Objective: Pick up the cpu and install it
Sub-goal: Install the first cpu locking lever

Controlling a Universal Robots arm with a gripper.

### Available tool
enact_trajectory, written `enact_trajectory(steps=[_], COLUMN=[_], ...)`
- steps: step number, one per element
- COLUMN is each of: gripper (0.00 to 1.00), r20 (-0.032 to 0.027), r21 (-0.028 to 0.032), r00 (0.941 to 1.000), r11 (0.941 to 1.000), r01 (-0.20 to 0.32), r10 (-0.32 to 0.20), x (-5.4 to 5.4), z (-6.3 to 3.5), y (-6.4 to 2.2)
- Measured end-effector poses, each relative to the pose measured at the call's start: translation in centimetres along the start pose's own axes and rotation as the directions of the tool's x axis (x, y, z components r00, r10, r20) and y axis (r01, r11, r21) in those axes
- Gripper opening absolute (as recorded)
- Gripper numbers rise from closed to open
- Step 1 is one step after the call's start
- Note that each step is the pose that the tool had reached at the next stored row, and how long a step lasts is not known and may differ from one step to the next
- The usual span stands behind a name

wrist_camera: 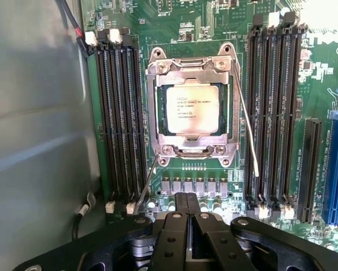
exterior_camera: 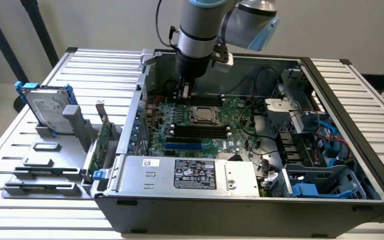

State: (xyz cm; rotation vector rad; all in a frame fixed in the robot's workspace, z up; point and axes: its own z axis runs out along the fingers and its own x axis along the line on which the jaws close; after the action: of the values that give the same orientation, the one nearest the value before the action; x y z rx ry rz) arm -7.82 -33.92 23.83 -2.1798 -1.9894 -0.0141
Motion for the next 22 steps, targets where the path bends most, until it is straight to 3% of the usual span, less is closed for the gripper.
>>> enact_trajectory(steps=[4,10,12,14,22], gripper=[0.11,0.11,0.11,0.11,0.11], r20=[-0.0035,-0.0031,-0.0078,-0.0182,-0.0672], r21=[0.0017,0.0253,0.0344,0.0399,0.046], r00=[0.9997,0.9994,0.9991,0.9985,0.9911], r11=[0.9997,0.9991,0.9986,0.9979,0.9926], r01=[-0.026,-0.035,-0.04,-0.051,-0.112], r10=[0.026,0.035,0.041,0.052,0.115], x=[-0.05,-0.48,-0.57,-0.59,-0.57], z=[0.02,-0.03,-0.11,-0.21,-0.5], y=[-0.12,-0.46,-0.53,-0.58,-0.83])
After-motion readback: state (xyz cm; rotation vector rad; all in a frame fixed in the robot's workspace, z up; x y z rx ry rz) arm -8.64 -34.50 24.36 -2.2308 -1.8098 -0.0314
